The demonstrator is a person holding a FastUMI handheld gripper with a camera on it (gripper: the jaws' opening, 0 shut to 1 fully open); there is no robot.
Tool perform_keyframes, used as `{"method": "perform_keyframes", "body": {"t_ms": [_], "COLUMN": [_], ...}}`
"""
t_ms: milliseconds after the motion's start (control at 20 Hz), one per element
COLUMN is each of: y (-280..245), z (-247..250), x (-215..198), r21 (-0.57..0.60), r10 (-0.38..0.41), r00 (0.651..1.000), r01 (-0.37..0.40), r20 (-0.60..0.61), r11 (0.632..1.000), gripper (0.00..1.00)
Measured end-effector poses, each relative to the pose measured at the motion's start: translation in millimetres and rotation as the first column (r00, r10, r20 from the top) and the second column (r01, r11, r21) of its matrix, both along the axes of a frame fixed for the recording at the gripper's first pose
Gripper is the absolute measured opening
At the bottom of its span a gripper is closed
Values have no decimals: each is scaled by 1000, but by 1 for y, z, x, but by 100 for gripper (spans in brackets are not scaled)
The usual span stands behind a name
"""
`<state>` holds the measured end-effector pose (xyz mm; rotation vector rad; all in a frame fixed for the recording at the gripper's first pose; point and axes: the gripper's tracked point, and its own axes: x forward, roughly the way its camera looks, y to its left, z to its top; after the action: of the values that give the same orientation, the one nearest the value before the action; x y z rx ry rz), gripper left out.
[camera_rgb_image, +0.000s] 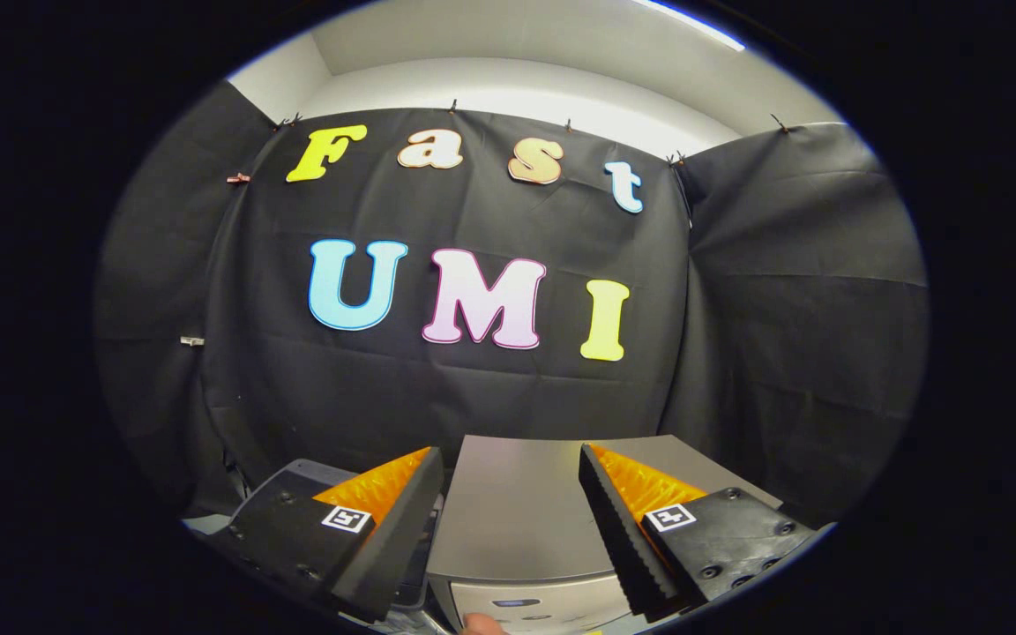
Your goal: Put the clothes into the washing machine and then close the washing machine lid.
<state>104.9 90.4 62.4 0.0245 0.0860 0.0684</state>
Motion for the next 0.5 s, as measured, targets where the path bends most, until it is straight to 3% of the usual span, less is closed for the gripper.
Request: {"method": "perform_keyframes", "body": {"t_ms": [500], "y": [2], "z": [6], "x": [-2], "r21": [-5], "r10": [22], "r00": [1000], "r01": [-22], "r20": [21], "r11": [1000], "gripper": [97]}}
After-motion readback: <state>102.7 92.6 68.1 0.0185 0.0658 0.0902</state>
